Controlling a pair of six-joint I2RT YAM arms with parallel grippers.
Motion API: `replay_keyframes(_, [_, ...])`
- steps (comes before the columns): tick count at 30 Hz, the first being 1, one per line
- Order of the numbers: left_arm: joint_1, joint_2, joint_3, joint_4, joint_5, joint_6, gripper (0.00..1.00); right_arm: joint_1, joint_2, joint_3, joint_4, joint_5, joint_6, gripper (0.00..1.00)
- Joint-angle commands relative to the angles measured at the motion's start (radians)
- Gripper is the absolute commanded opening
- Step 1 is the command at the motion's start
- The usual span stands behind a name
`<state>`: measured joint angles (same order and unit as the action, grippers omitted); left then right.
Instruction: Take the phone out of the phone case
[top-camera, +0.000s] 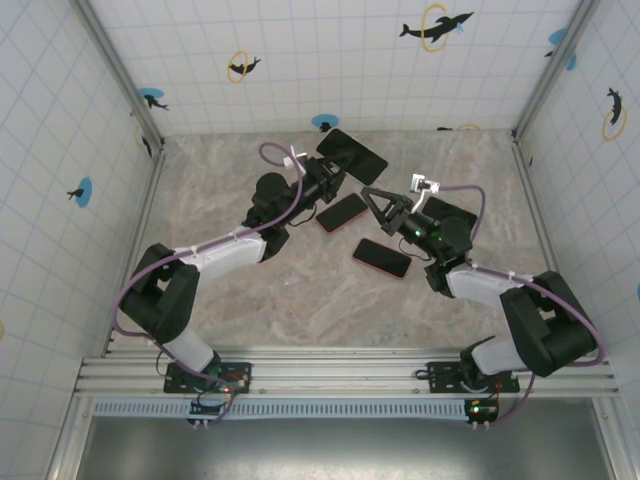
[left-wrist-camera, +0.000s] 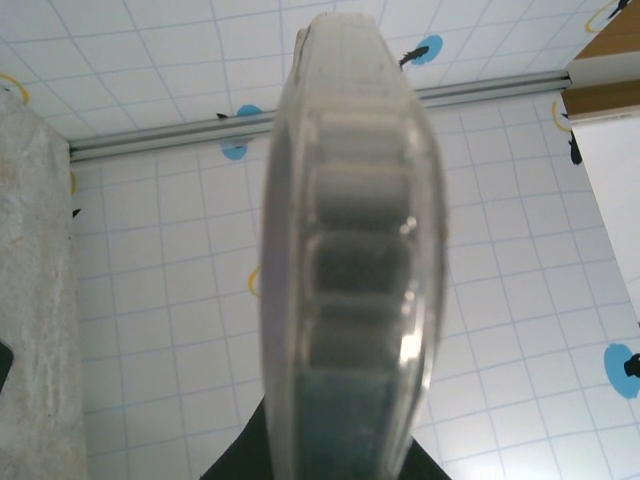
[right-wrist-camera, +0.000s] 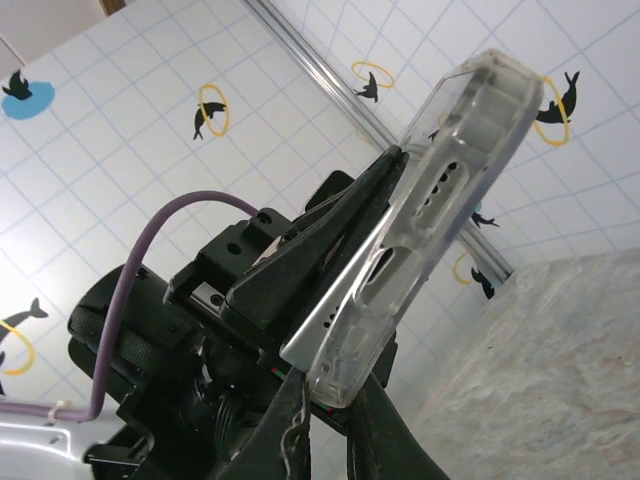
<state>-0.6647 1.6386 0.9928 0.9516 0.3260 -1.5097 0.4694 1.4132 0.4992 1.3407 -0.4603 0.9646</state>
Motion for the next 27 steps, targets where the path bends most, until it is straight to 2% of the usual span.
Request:
replay_keyframes(1, [-0.049, -0.043, 0.080, 0.211, 0.177, -0.013, 0.00, -0.059, 0.065, -0.004, -0.126, 0.099, 0.111, 0.01])
replay_keyframes(9, [-0.049, -0.045, 0.101, 0.179, 0.198, 0.038, 0.00, -0.061, 0.096, 0.020, -0.121, 0.028, 0.213, 0.03])
replay_keyframes(13, [-0.039, -0.058, 0.099, 0.112, 0.209, 0.110, 0.00, -0.067, 0.068, 0.030, -0.153, 0.010, 0.152, 0.09])
replay_keyframes(17, [-0.016, -0.086, 0.088, 0.004, 0.216, 0.241, 0.00, -0.078, 0.009, 0.046, -0.253, -0.026, 0.018, 0.23])
replay_keyframes(20, [-0.003, -0.090, 0.117, -0.078, 0.251, 0.334, 0.00, -0.098, -0.031, 0.056, -0.329, -0.093, -0.098, 0.37])
replay_keyframes(23, [0.009, -0.094, 0.164, -0.207, 0.299, 0.466, 0.00, -0.130, -0.064, 0.054, -0.371, -0.160, -0.171, 0.50])
replay_keyframes(27, [0.046, -0.097, 0.184, -0.286, 0.412, 0.612, 0.00, -0.190, -0.104, 0.071, -0.487, -0.266, -0.312, 0.60])
